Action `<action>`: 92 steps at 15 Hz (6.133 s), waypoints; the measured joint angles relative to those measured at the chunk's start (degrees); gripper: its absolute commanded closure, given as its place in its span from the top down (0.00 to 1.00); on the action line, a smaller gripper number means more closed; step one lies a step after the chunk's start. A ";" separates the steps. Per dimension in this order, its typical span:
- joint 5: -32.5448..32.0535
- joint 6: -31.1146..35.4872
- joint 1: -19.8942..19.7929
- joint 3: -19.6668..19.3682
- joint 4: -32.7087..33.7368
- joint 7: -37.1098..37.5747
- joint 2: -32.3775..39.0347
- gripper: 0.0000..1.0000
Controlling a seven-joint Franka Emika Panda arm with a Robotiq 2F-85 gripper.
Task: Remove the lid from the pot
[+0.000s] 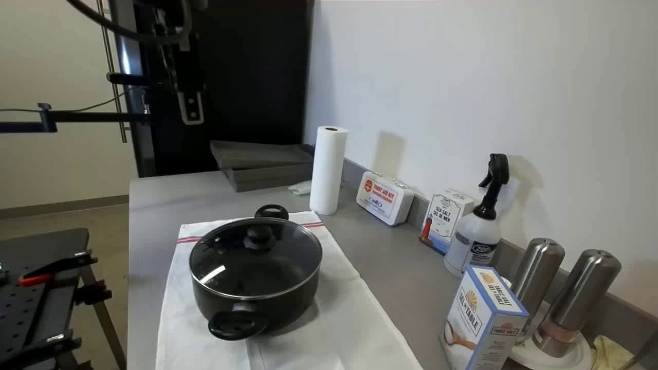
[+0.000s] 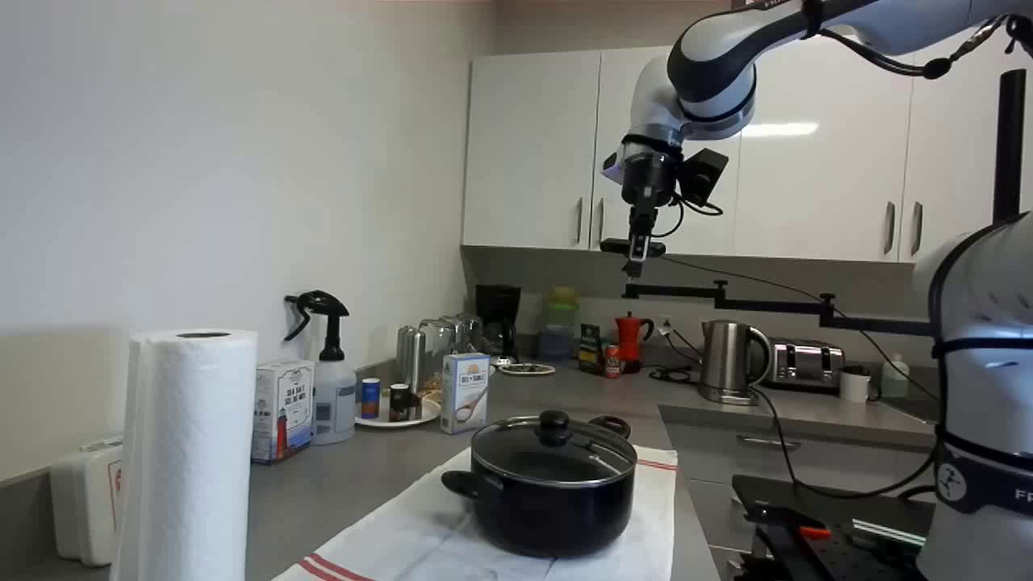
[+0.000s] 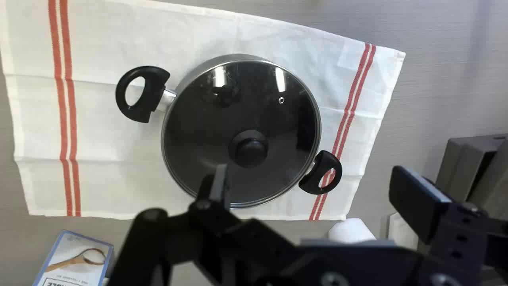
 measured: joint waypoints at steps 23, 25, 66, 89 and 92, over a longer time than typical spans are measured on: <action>-2.15 12.20 -1.23 6.90 -0.84 7.63 14.43 1.00; -3.96 15.08 -1.33 8.36 -0.87 10.42 17.29 1.00; -3.00 30.22 -2.51 12.27 4.92 17.05 39.37 0.25; -10.72 30.13 -2.42 11.80 1.65 18.75 30.92 0.25; -10.83 30.05 -2.34 12.20 0.96 18.73 30.09 0.25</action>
